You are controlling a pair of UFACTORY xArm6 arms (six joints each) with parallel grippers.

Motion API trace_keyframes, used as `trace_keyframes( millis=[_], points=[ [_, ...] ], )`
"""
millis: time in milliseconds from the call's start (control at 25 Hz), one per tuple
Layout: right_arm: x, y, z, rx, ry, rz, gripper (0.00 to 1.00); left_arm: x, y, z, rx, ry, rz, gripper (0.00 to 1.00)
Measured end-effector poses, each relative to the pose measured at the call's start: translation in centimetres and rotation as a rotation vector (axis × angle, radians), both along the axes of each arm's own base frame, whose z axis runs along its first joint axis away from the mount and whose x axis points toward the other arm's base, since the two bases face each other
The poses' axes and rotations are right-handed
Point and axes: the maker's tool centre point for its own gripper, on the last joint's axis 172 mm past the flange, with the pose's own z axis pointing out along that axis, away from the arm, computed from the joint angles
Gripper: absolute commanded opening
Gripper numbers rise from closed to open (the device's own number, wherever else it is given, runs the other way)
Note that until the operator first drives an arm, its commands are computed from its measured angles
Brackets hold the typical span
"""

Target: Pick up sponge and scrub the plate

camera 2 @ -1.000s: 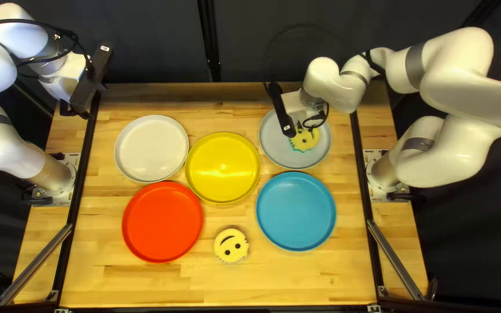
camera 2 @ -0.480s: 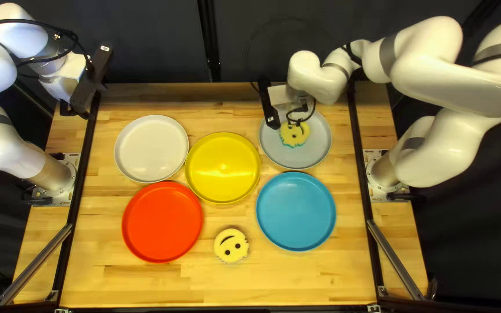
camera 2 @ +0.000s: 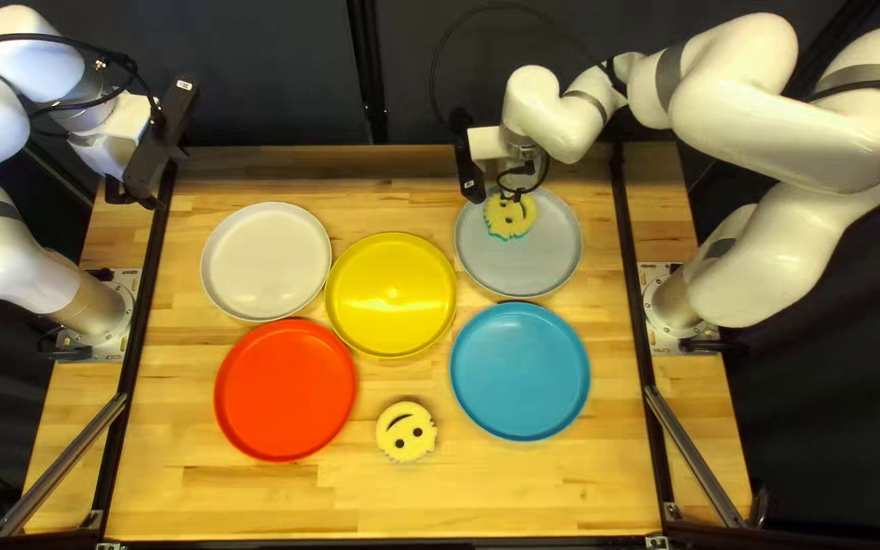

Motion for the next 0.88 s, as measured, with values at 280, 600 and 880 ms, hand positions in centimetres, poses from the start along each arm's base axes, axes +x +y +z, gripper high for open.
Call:
trace_keyframes(
  millis=[280,600,880],
  points=[
    [0.4,4.1,1.0,-0.022,-0.012,0.027,0.0,0.0,0.0,0.0,0.0,0.0,0.0,1.0],
    [2.8,2.2,-0.1,-0.016,-0.004,0.01,0.0,0.0,0.0,0.0,0.0,0.0,0.0,1.0],
    [3.9,-0.7,-0.6,-0.017,-0.011,-0.017,0.0,0.0,0.0,0.0,0.0,0.0,0.0,1.0]
  ],
)
